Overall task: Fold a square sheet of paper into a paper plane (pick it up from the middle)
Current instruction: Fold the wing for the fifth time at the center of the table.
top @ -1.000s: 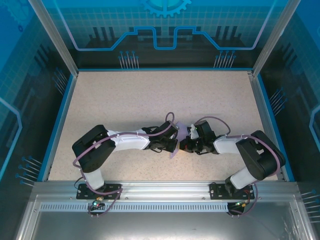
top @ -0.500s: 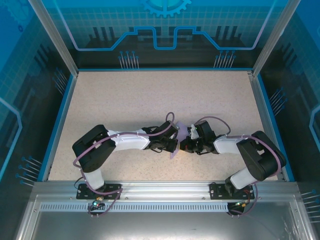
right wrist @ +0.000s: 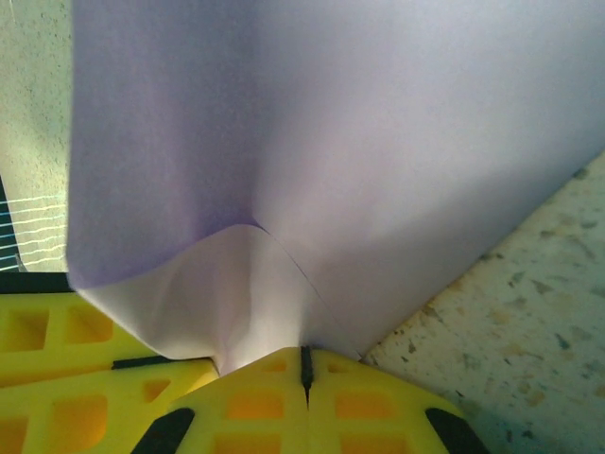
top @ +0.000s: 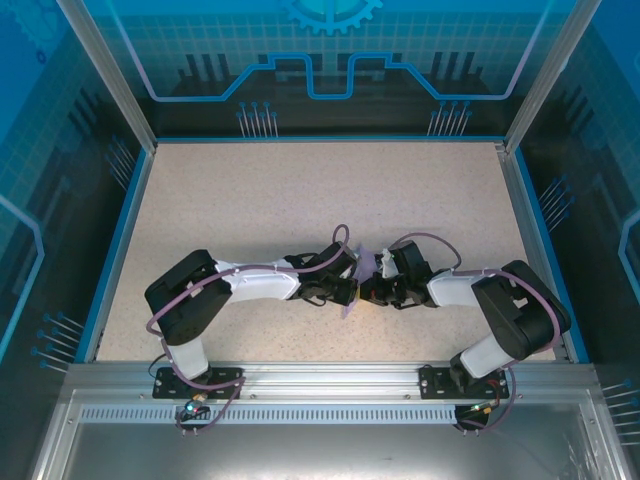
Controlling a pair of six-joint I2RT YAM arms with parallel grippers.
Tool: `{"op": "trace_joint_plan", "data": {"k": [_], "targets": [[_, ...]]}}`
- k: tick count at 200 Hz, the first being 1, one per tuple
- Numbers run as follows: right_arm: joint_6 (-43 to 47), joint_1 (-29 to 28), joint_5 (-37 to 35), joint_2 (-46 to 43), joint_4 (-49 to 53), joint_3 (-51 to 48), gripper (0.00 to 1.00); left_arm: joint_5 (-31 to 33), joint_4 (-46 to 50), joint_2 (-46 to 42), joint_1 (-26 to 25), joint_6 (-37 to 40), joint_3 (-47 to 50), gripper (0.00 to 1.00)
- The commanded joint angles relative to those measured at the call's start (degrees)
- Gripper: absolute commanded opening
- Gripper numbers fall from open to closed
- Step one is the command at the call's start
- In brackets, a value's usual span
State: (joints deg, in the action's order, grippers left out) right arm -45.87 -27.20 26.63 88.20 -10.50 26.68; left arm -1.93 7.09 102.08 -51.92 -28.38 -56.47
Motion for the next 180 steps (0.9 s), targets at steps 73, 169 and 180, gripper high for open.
{"op": "trace_joint_plan", "data": {"k": [73,169,180], "targets": [[0.0,0.7,-1.1,1.8,-0.3,-2.6,0.0,-3.4,-3.9,2.9,-0.7,-1.3,0.8,0.12],[0.3,1.8,-0.5,-3.4,2.3,-1.6,0.04,-3.3,-4.2,3.9,-0.4,-1.0,2.4,0.1],[0.2,2.1,0.0,-4.4,2.7,-1.3,0.05,-3.3,-4.2,3.9,-0.4,-0.9,2.4,0.1]]}}
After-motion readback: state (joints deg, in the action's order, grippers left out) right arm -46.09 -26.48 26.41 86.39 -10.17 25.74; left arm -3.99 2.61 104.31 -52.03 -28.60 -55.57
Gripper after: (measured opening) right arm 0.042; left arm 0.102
